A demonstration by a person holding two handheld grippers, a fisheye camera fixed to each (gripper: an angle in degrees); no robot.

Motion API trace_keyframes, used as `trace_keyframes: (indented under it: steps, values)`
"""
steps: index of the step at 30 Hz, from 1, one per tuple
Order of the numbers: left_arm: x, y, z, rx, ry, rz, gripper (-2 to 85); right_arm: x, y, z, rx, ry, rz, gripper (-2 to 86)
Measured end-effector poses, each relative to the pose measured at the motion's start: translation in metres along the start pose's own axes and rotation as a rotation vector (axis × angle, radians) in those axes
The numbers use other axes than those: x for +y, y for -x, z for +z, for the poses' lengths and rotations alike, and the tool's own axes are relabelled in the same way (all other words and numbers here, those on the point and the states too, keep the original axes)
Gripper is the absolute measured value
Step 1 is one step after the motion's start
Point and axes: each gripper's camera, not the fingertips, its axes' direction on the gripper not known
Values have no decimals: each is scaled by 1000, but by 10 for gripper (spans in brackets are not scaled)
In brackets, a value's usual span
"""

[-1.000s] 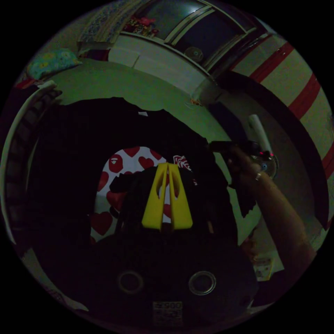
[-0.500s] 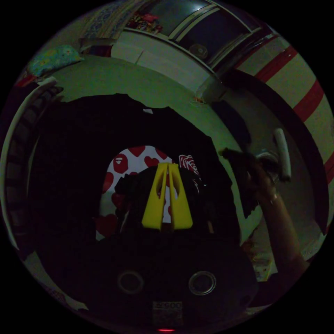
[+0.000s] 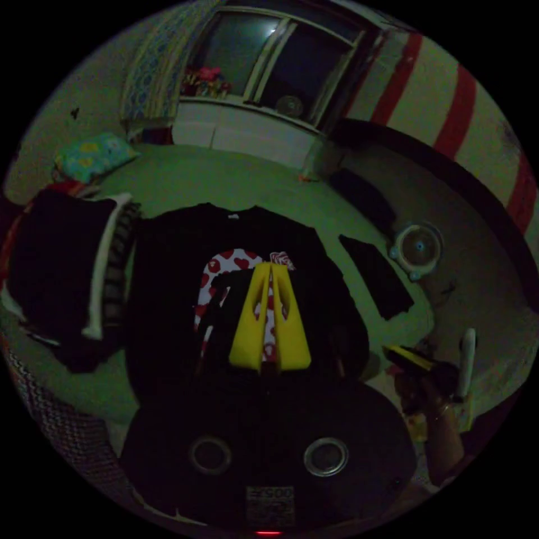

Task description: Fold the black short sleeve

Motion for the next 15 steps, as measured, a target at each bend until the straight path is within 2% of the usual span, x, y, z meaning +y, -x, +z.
trace_keyframes:
  steps: [4, 10, 15]
  values:
    - [75, 6, -62, -100, 63, 10, 26, 83, -40, 0, -93, 12, 88, 30]
    - [180, 31, -127, -178, 200, -48, 84, 156, -69, 0, -61, 32, 30, 57]
    - [242, 46, -168, -107, 261, -128, 130, 202, -96, -2, -133, 63, 20, 82]
